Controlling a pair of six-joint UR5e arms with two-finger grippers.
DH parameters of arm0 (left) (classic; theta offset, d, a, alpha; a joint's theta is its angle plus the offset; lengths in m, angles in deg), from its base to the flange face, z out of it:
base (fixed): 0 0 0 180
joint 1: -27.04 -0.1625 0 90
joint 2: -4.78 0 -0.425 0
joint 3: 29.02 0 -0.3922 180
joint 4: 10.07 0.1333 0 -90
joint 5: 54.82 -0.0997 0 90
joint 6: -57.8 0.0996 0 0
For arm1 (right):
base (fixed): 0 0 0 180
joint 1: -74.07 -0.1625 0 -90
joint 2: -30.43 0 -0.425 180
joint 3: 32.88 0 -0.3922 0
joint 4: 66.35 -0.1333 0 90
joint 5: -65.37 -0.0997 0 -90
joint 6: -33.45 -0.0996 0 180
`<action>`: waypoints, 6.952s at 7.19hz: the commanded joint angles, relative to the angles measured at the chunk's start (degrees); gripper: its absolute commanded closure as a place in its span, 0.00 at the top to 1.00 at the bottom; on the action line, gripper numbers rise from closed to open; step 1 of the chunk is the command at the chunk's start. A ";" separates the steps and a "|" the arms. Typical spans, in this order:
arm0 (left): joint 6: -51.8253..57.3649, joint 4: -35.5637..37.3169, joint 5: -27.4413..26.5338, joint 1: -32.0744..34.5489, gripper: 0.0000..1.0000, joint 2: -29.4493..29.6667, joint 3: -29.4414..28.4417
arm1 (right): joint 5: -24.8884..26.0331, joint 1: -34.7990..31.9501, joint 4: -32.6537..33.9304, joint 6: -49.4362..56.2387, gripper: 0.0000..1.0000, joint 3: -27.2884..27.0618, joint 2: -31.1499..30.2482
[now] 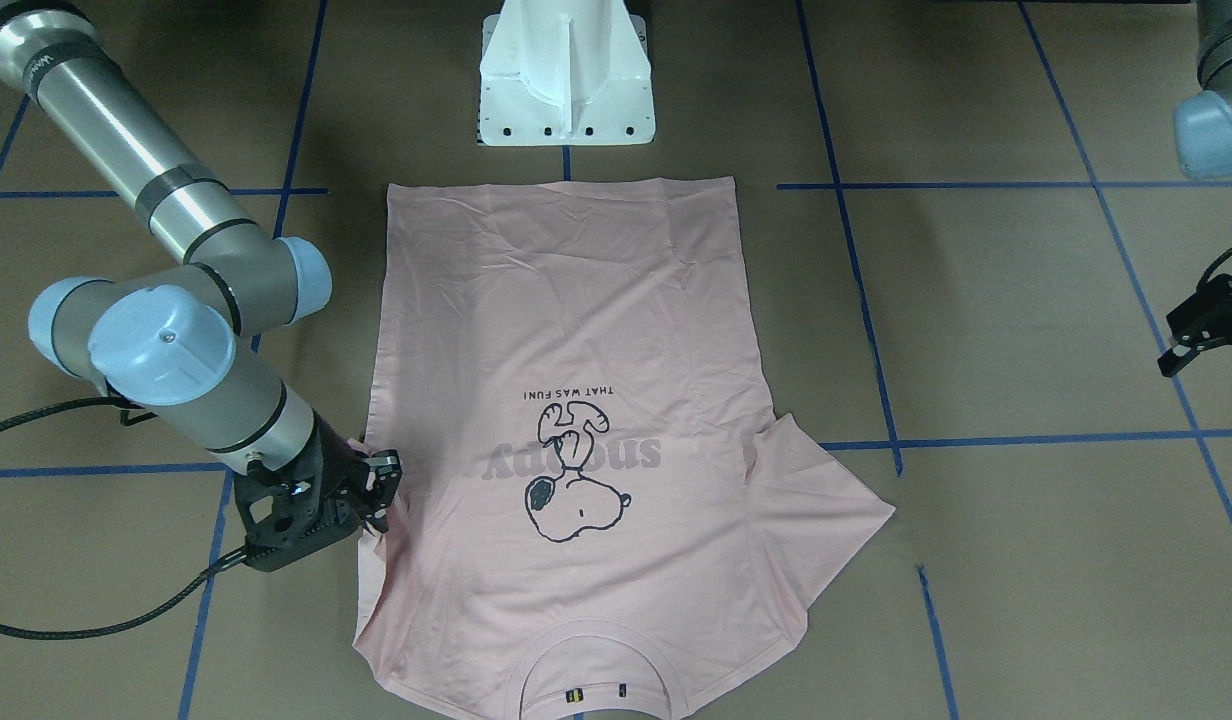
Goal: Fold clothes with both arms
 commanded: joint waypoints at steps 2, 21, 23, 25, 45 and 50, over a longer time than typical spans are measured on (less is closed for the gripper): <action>-0.96 -0.09 0.00 0.00 1.00 0.09 -0.03 | 6.72 3.76 0.02 -2.84 0.00 7.97 6.94; -45.09 -21.18 -28.74 -28.38 1.00 18.63 -25.78 | -4.77 0.87 29.38 -23.59 1.00 -26.46 -6.76; -45.09 -21.18 -28.74 -28.39 0.94 18.55 -25.78 | -4.77 0.96 29.38 -23.67 1.00 -26.46 -6.68; -45.09 -21.09 -28.74 -28.39 0.55 18.63 -25.69 | -4.77 0.96 29.38 -23.67 1.00 -26.46 -6.76; -62.94 -13.73 -22.61 -35.24 1.00 27.21 -16.71 | 6.23 10.66 27.62 -32.68 1.00 -38.19 -16.31; -55.11 0.96 -22.85 -35.59 1.00 9.77 10.95 | 27.60 34.13 16.85 -46.95 1.00 -53.71 -38.97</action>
